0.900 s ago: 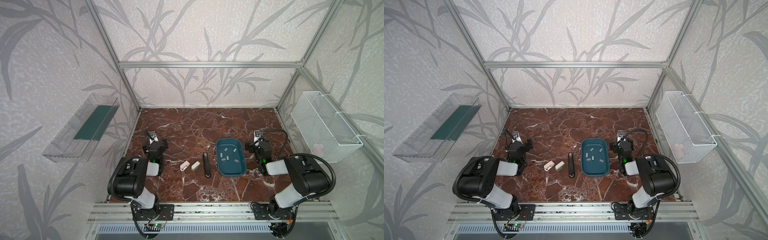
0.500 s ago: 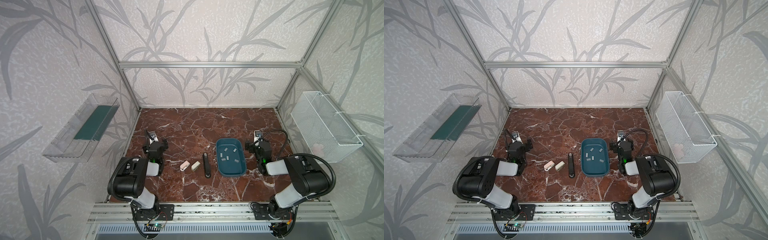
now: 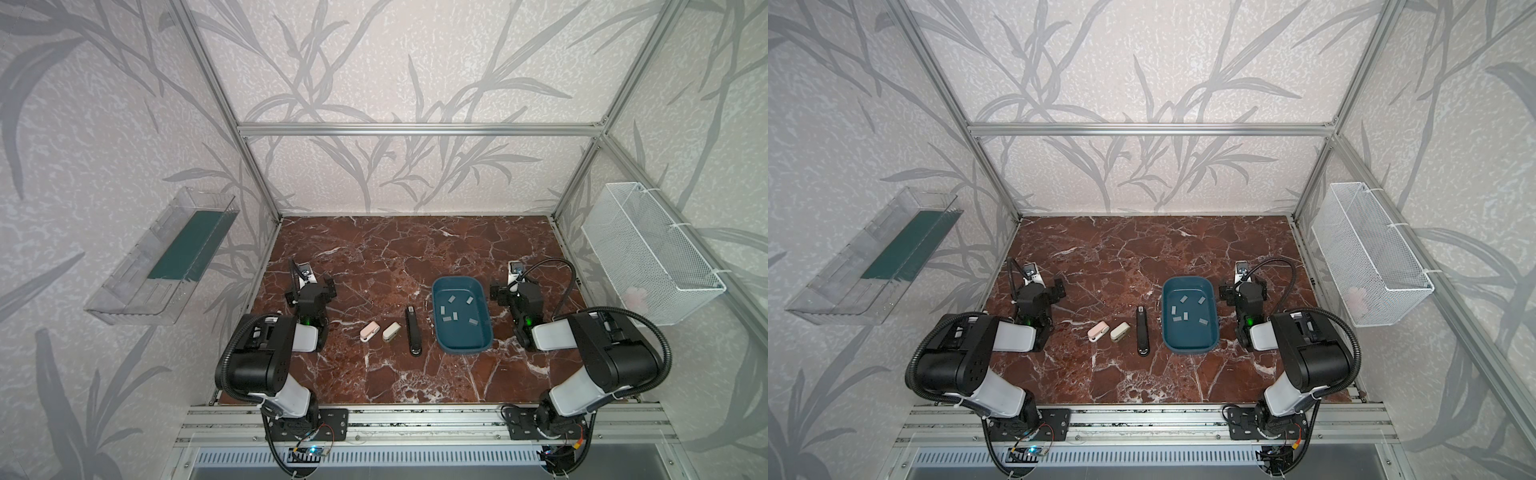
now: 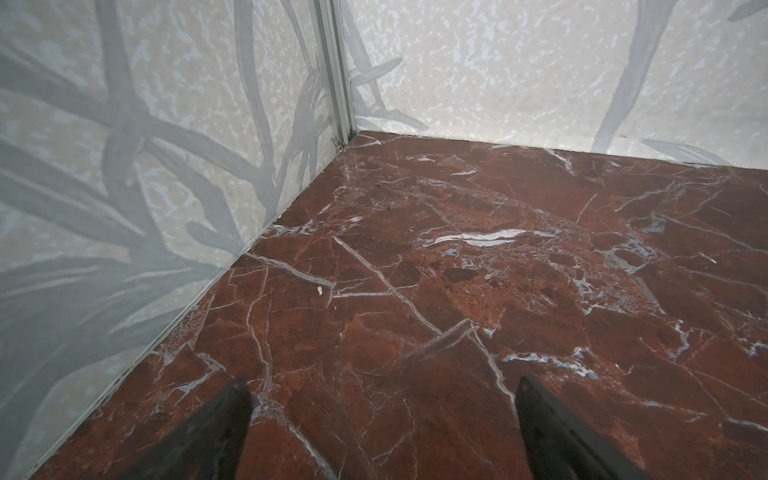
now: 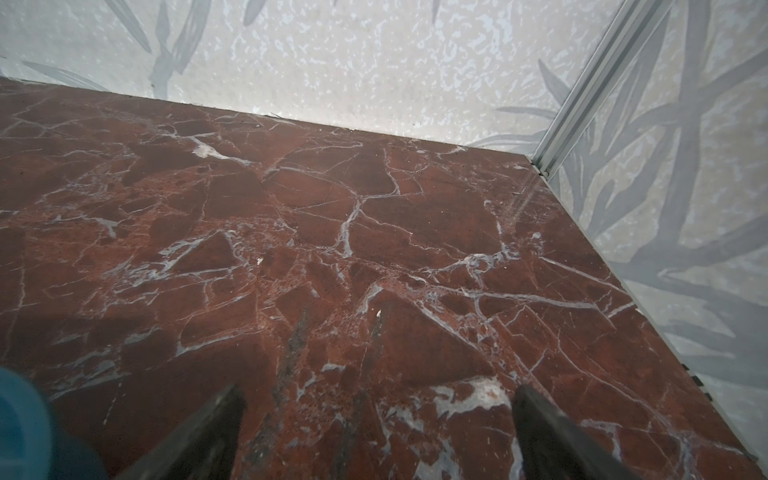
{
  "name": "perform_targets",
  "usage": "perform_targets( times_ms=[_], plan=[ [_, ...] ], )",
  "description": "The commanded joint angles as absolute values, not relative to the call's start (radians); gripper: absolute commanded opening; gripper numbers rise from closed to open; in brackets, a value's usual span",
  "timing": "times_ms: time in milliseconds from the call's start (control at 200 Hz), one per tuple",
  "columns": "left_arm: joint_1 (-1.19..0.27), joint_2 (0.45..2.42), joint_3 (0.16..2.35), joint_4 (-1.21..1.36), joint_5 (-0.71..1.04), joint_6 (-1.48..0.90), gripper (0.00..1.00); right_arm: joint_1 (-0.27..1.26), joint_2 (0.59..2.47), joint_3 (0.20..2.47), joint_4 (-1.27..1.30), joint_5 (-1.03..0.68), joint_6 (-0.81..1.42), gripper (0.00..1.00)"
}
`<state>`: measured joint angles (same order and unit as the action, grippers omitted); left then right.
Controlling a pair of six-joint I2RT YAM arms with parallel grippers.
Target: Load the staples into the stapler
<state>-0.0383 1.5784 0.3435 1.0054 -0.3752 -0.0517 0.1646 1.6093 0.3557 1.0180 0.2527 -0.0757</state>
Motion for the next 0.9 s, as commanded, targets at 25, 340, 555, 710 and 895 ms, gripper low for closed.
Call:
perform_targets(
  times_ms=[25, 340, 555, 710, 895],
  plan=[
    [-0.041, 1.584, 0.359, 1.014, -0.385, -0.04, 0.99, 0.166, 1.598, 0.357, 1.035, 0.256, -0.08, 0.99],
    [-0.04, 1.584, 0.359, 1.015, -0.385, -0.04, 0.99, 0.166, 1.598, 0.357, 1.037, 0.256, -0.078, 0.99],
    [-0.047, 1.575, 0.355, 1.024, -0.399, -0.031, 0.99, 0.21, 1.561, 0.265, 1.192, 0.228, -0.159, 0.99],
    [-0.176, 1.319, 0.281, 0.989, -0.586, 0.06, 0.99, 0.28, 1.287, 0.345, 0.847, 0.366, -0.16, 0.99],
    [-0.199, 0.84, 0.324, 0.502, -0.371, -0.244, 0.99, 0.285, 0.806, 0.383, 0.353, 0.47, 0.197, 0.99]
  ],
)
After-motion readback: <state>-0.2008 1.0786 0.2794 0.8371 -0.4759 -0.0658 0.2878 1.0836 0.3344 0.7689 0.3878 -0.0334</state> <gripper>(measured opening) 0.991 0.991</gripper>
